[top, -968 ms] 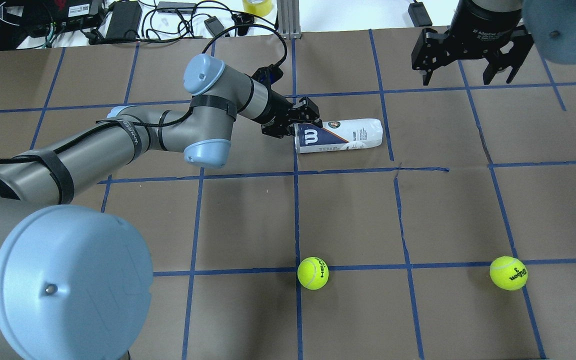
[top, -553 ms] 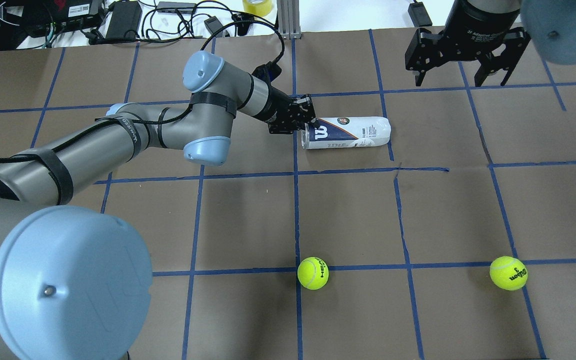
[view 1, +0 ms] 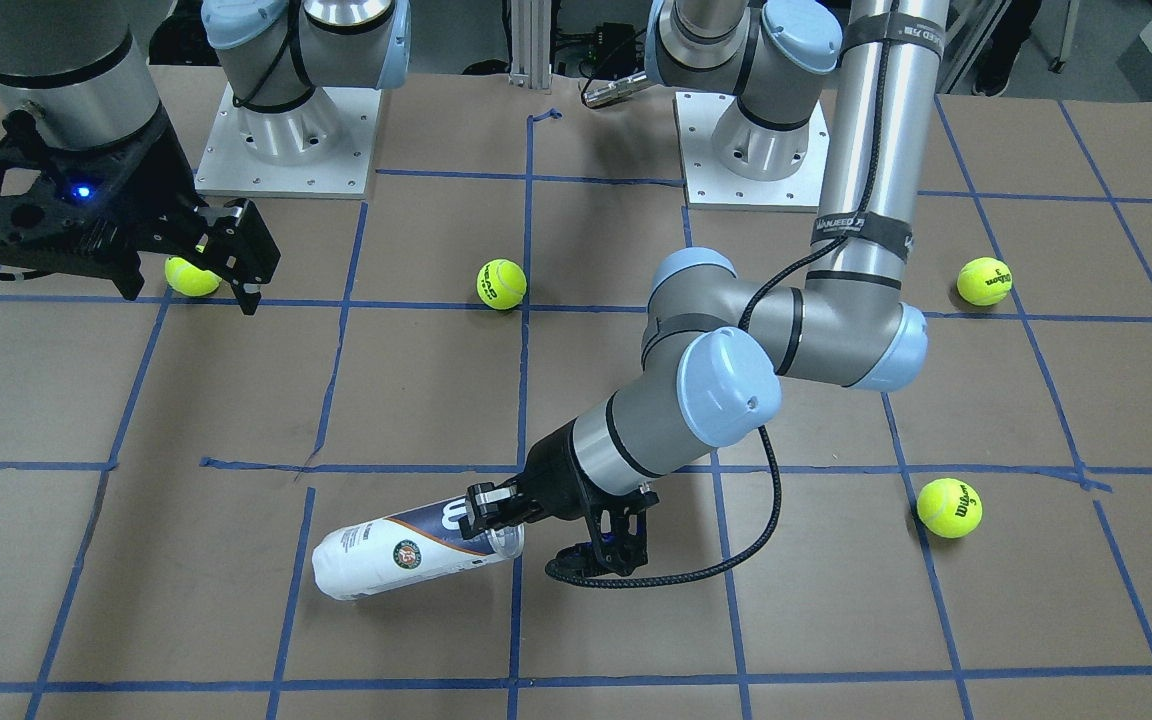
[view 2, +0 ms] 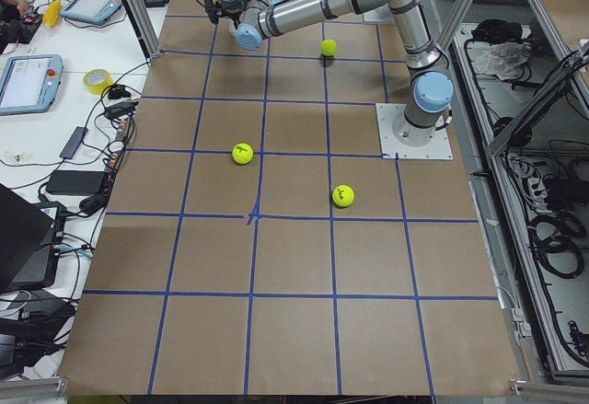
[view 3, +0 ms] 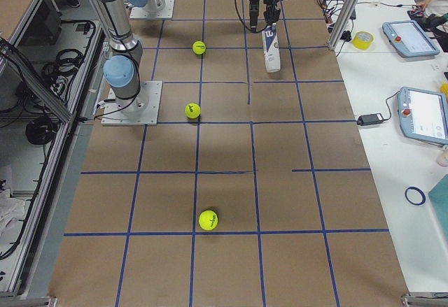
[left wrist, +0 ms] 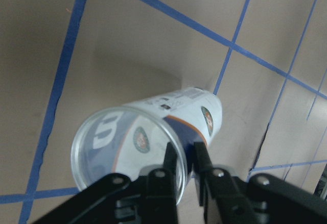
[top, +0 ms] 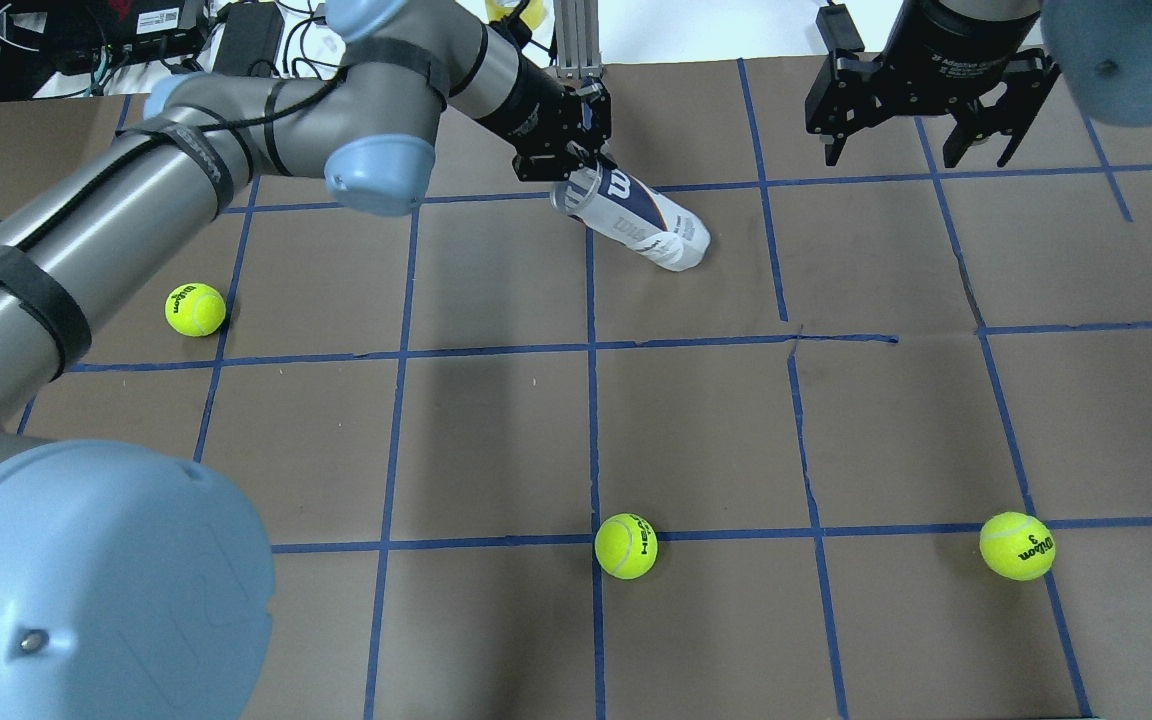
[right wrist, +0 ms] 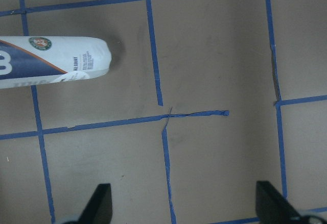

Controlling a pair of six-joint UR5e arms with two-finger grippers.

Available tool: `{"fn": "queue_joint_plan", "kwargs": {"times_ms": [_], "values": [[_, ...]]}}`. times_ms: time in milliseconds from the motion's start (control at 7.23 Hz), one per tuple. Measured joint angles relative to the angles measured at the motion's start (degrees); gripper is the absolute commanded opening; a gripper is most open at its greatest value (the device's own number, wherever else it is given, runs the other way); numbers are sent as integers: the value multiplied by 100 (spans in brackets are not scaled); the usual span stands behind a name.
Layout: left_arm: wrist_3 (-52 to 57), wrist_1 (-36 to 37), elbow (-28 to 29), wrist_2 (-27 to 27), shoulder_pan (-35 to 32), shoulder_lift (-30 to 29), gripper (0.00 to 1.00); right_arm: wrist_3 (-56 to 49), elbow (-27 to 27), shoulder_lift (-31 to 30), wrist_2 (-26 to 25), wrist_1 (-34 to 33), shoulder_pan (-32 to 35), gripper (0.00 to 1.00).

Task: Lift up tennis ball bucket
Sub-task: 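Grasp the can's open end with the left gripper and tilt it upright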

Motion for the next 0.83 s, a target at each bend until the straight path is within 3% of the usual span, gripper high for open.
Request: {"fn": "queue_joint_plan", "kwargs": {"times_ms": [277, 691, 830], "values": [[334, -999, 690, 774, 251, 235, 0, 0, -24, 13, 114, 3, 1, 100], [2129, -1191, 889, 2294, 324, 278, 0, 3, -33, -11, 149, 32, 2, 100], [2527, -1149, 878, 2524, 283, 249, 0, 0, -36, -25, 243, 40, 2, 100]]}}
